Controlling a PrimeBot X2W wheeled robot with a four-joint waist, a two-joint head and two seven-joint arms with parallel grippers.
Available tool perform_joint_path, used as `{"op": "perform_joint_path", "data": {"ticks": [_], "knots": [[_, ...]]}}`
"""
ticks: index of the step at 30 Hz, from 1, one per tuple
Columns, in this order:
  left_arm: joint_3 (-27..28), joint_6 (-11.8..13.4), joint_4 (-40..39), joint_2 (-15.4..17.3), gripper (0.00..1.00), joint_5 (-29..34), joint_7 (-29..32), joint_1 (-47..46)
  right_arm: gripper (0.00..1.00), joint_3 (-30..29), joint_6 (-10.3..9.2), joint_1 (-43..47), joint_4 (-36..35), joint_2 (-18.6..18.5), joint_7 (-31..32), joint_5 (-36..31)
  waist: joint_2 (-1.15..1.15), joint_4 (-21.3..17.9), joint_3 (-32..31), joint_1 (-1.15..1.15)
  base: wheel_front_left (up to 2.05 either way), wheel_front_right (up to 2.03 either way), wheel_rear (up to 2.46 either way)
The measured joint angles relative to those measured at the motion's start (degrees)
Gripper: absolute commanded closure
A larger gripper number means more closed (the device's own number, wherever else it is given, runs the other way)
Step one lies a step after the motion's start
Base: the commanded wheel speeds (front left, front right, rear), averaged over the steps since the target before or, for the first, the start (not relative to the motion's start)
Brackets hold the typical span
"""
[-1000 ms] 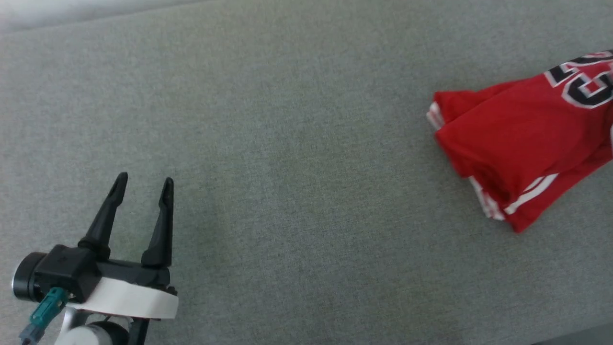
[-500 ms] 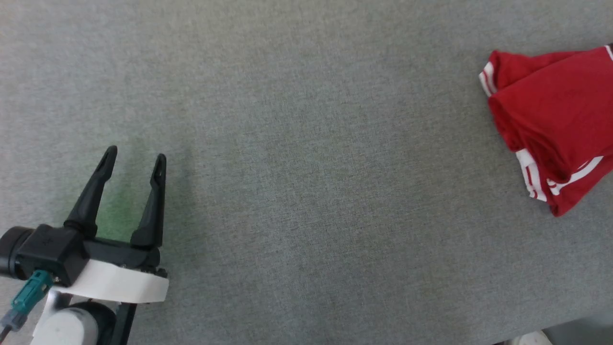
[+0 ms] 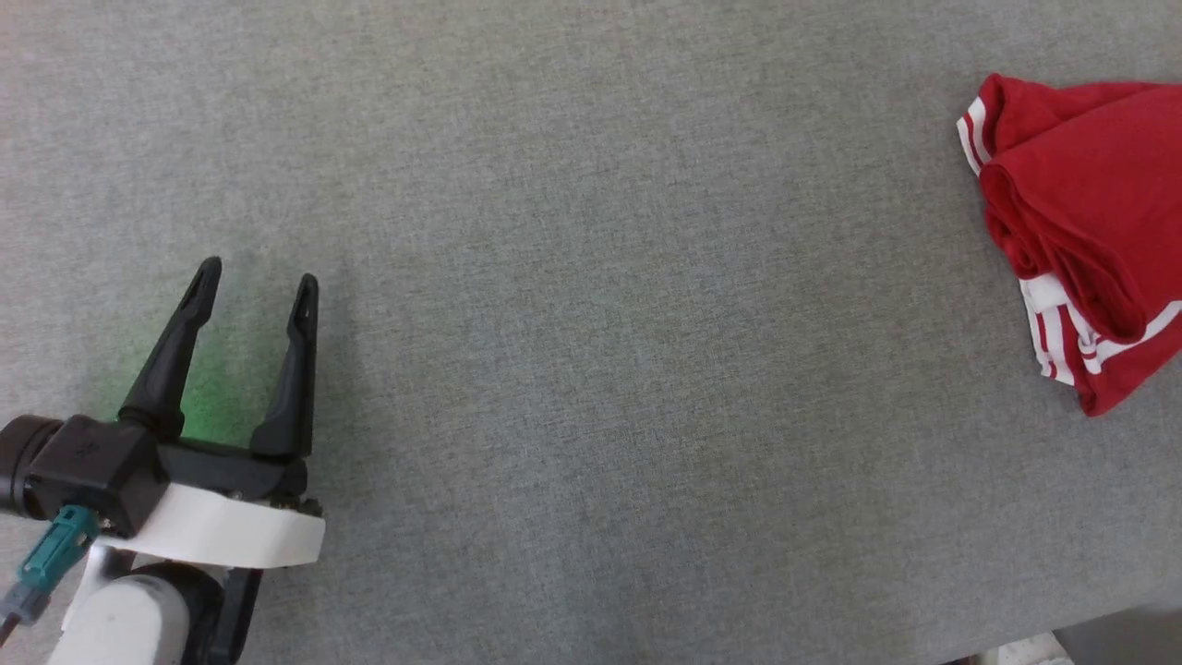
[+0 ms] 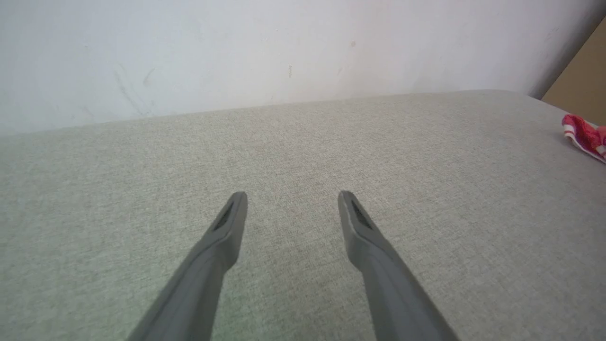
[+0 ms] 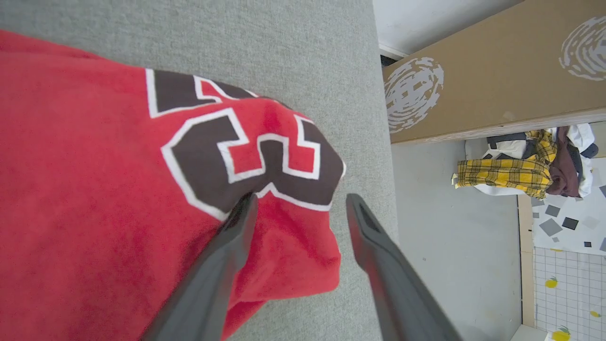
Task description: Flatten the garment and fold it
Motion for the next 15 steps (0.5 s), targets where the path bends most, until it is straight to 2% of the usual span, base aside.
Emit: {"op": "perform_joint_path", "data": {"ticks": [8,15], "knots": [[-0.70,-0.52,1.58,-1.81,0.00,-1.57,-2.88,-0.07,0.00,-1.27,0.00,-0.36,0.44,0.01,-0.55,-0.36,0.00,0.73,-2.99,-0.01,0.00,0.00,0.00],[-0.74,0.36,4.00,-4.65,0.00,-2.32,-5.67,0.20,0.00,-3.03,0.00,2.35,-2.22,0.66,-3.03,0.38,0.00,1.60,-7.11,-0.01,0.00,0.00,0.00]]}}
